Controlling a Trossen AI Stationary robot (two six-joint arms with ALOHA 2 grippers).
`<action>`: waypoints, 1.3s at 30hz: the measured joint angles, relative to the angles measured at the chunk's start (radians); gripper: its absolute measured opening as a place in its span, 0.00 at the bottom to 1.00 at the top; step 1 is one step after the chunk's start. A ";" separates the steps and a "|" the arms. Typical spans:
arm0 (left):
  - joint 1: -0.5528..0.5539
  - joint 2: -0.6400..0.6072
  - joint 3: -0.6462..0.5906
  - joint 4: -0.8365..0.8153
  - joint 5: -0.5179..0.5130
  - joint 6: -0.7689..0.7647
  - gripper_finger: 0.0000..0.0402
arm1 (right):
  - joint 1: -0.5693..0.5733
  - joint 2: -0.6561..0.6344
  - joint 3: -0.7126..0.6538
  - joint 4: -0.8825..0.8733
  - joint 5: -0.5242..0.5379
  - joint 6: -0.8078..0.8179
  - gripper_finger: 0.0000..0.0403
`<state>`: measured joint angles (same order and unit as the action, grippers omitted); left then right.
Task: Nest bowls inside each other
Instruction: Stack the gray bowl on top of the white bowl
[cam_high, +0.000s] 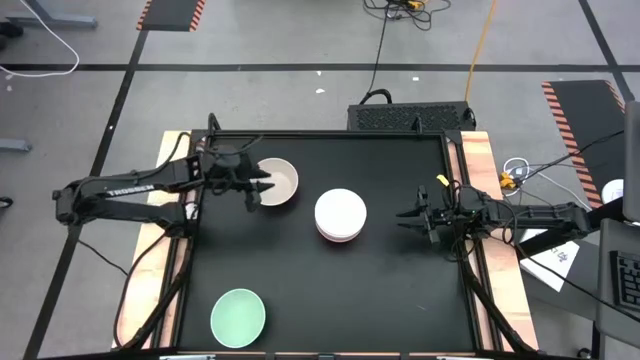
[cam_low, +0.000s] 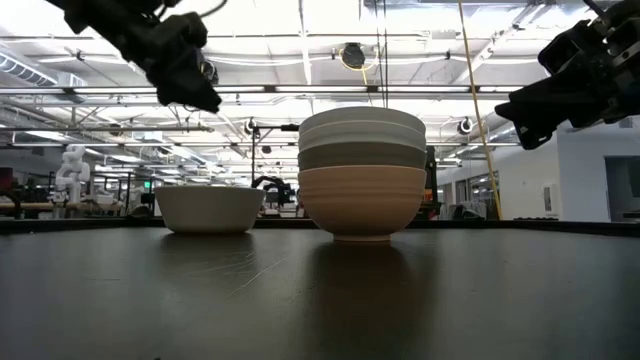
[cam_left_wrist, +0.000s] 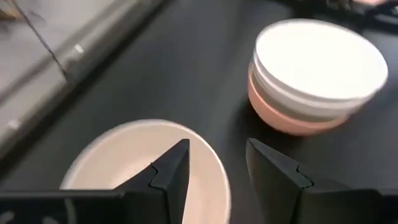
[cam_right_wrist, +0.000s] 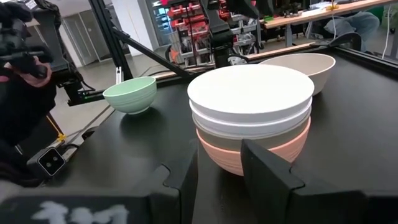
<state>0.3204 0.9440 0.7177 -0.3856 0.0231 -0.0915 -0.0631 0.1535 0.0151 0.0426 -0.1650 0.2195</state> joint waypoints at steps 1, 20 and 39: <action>0.011 0.008 0.000 -0.010 0.023 -0.002 0.40 | 0.000 0.002 0.000 0.000 0.000 0.000 0.28; 0.120 0.168 0.025 -0.173 0.214 0.038 0.40 | 0.000 0.006 0.000 -0.002 0.000 0.004 0.28; 0.124 0.425 0.191 -0.319 0.203 0.156 0.40 | 0.000 0.042 0.000 -0.002 0.003 0.023 0.28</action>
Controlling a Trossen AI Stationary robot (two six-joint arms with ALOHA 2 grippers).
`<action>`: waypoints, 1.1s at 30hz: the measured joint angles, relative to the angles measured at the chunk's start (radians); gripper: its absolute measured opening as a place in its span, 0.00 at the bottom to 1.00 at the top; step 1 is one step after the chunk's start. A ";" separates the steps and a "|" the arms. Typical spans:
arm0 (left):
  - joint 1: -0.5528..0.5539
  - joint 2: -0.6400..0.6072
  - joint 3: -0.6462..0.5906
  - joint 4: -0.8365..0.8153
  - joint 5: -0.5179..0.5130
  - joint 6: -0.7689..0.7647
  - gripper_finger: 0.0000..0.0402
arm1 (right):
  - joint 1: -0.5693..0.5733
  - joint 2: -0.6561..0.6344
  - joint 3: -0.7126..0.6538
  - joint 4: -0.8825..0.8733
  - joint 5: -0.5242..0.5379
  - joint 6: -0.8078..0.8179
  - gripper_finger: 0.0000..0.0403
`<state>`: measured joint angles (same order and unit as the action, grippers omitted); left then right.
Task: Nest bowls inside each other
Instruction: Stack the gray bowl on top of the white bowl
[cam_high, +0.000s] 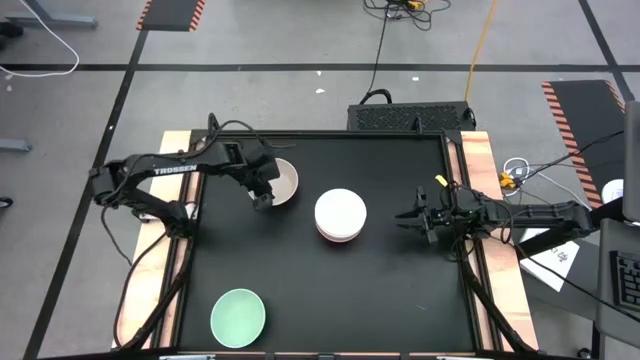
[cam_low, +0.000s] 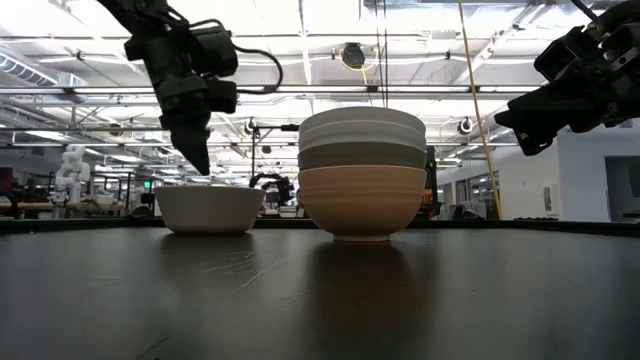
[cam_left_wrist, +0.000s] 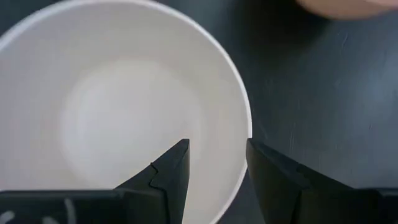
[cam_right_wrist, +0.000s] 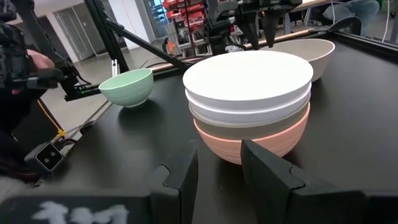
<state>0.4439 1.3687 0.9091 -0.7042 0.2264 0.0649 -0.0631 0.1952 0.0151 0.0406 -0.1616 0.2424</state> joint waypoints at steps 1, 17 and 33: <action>-0.001 0.011 0.008 -0.012 0.000 0.002 0.40 | 0.000 0.001 0.000 0.000 0.000 -0.001 0.28; -0.023 0.033 0.018 -0.071 0.026 0.021 0.40 | 0.000 0.006 0.000 0.000 0.001 -0.003 0.28; -0.052 0.124 0.016 -0.073 0.001 0.048 0.40 | 0.000 0.008 0.000 0.000 0.001 0.004 0.28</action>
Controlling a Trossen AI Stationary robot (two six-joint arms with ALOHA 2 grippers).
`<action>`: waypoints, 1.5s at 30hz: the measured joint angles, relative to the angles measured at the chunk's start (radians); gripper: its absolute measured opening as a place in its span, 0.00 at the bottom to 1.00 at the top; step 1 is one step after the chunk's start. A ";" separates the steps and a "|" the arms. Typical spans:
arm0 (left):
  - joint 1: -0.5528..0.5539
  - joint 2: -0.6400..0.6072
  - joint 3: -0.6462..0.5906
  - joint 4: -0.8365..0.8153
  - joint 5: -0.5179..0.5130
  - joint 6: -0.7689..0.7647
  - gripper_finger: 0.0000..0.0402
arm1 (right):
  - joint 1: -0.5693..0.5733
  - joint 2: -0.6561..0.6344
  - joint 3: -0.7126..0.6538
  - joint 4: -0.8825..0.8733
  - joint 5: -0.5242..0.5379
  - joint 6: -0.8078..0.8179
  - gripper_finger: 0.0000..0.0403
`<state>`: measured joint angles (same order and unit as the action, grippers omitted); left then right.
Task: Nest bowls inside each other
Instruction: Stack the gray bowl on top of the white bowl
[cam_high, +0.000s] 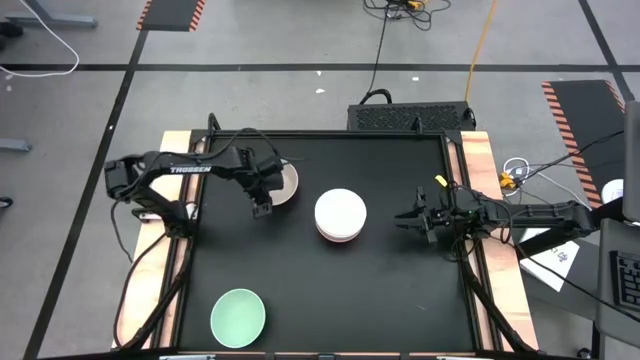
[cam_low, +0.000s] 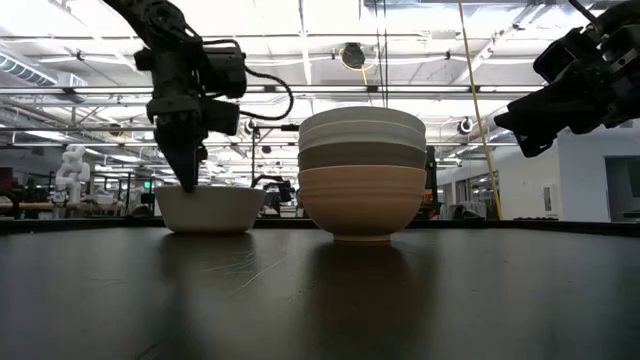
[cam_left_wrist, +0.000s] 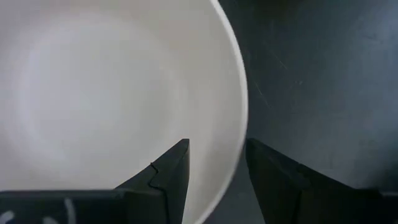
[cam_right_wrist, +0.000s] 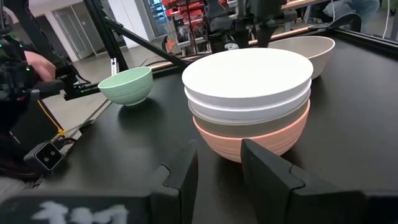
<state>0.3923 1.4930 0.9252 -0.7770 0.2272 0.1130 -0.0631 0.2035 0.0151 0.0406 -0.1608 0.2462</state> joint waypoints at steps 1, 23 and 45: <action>0.000 0.009 0.000 0.002 -0.002 0.002 0.40 | 0.000 0.000 0.000 0.000 0.000 0.000 0.28; 0.003 0.041 0.000 0.030 -0.031 0.029 0.14 | 0.000 0.043 0.000 0.000 0.000 -0.004 0.28; -0.008 -0.022 -0.001 0.102 -0.060 0.066 0.02 | 0.000 0.043 0.000 0.000 0.000 -0.003 0.28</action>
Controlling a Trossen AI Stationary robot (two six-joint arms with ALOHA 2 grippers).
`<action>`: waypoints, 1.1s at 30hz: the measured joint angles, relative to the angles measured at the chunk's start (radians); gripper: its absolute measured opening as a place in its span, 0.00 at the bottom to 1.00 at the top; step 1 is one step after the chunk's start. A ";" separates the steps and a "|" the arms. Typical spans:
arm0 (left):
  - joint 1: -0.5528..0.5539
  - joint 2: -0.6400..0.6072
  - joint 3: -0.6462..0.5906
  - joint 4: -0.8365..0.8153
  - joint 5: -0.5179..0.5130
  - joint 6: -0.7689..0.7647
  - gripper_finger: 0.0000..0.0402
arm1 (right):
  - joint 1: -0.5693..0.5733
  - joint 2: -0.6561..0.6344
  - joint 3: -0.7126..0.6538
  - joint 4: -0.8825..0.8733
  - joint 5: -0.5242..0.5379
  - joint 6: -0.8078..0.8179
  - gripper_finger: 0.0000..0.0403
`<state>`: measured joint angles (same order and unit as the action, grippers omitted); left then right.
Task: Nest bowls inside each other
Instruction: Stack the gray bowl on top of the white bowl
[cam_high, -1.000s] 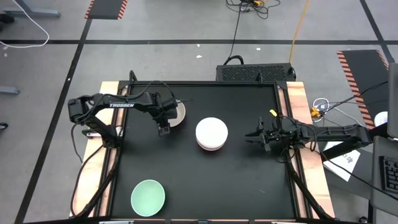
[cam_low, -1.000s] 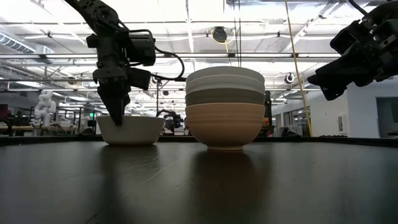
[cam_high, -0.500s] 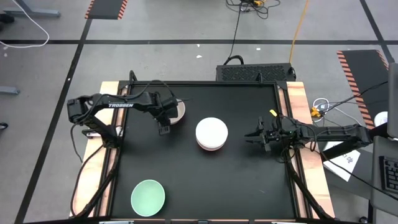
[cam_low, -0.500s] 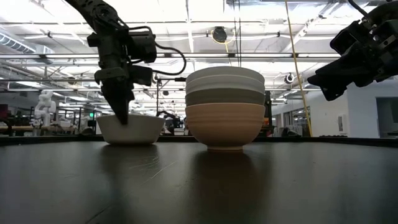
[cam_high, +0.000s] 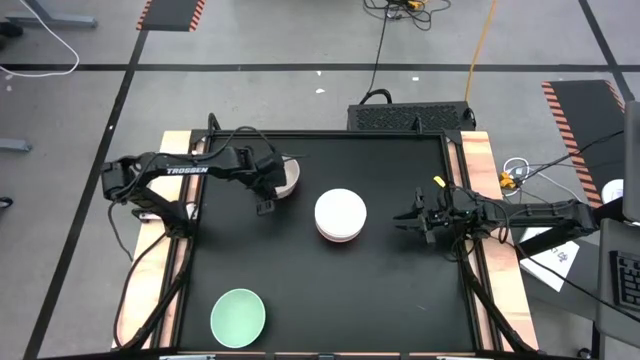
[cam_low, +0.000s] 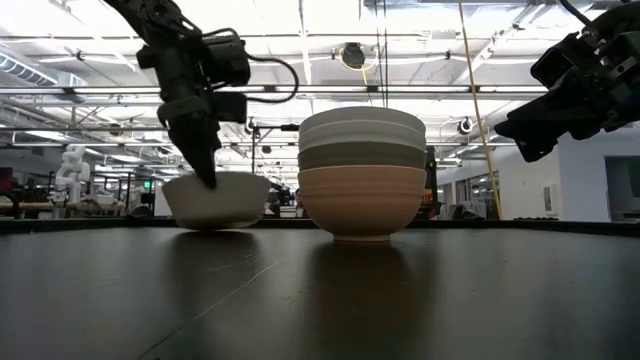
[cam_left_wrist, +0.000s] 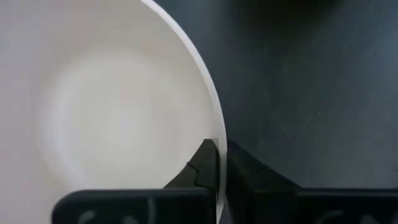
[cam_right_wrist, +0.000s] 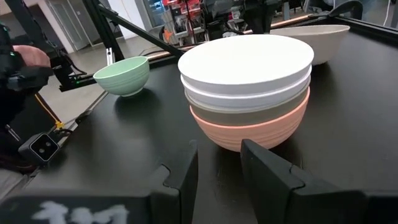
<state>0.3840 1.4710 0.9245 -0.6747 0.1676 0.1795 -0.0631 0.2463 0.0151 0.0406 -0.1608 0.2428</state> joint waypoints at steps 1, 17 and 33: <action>-0.002 -0.007 0.000 0.008 0.002 0.000 0.02 | 0.000 0.000 0.000 0.000 0.000 0.000 0.28; -0.066 -0.159 -0.003 0.109 -0.010 0.002 0.01 | 0.000 0.001 0.000 0.000 0.000 0.007 0.28; -0.239 -0.345 -0.001 0.110 -0.125 -0.010 0.01 | 0.000 0.001 0.000 0.000 0.000 0.019 0.28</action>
<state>0.1446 1.1256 0.9237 -0.5643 0.0429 0.1697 -0.0631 0.2474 0.0151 0.0402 -0.1608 0.2615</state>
